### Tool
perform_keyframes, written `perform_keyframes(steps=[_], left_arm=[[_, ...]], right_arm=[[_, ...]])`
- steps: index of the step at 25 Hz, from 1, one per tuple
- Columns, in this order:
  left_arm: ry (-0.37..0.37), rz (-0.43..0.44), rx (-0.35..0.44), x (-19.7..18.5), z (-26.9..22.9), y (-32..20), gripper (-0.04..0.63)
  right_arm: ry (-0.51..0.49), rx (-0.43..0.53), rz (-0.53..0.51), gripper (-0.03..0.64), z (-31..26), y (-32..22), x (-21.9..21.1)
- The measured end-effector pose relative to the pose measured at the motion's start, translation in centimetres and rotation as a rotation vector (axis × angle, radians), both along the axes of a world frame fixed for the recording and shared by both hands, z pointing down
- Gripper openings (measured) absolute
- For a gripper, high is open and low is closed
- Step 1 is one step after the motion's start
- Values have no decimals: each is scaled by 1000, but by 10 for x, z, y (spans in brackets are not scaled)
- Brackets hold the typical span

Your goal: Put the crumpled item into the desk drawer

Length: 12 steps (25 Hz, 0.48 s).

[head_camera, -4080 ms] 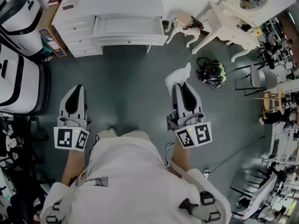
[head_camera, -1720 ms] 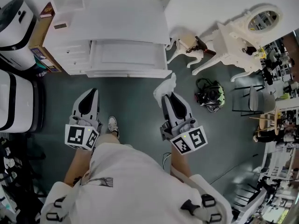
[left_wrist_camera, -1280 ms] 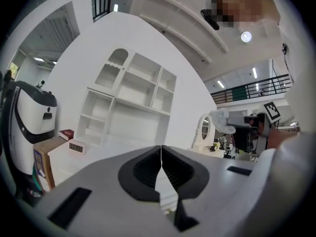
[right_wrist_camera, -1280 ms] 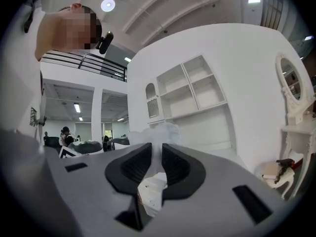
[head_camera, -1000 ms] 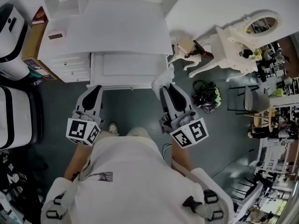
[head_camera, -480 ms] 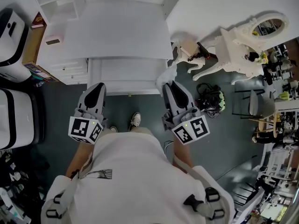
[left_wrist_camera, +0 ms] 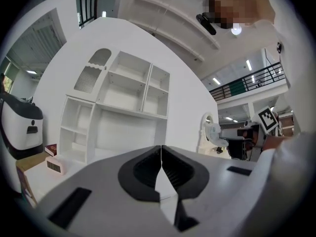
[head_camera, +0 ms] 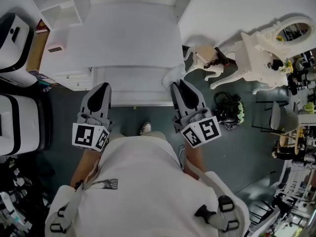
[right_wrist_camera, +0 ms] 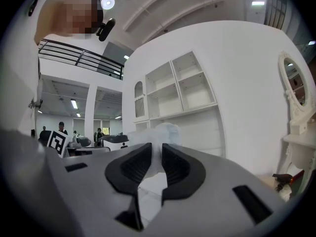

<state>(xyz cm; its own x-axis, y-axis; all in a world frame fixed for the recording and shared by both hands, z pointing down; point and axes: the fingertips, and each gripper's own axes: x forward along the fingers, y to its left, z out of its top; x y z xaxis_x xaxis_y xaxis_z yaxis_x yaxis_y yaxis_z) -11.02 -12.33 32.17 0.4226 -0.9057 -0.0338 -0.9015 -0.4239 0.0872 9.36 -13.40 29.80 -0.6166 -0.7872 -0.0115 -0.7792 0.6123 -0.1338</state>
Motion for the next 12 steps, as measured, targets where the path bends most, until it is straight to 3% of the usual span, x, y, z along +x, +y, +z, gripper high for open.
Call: perform_keyframes(steps=[12], left_arm=[[-20, -67, -4, -7, 3, -6, 20]], right_arm=[[95, -24, -88, 75, 28, -24, -21]])
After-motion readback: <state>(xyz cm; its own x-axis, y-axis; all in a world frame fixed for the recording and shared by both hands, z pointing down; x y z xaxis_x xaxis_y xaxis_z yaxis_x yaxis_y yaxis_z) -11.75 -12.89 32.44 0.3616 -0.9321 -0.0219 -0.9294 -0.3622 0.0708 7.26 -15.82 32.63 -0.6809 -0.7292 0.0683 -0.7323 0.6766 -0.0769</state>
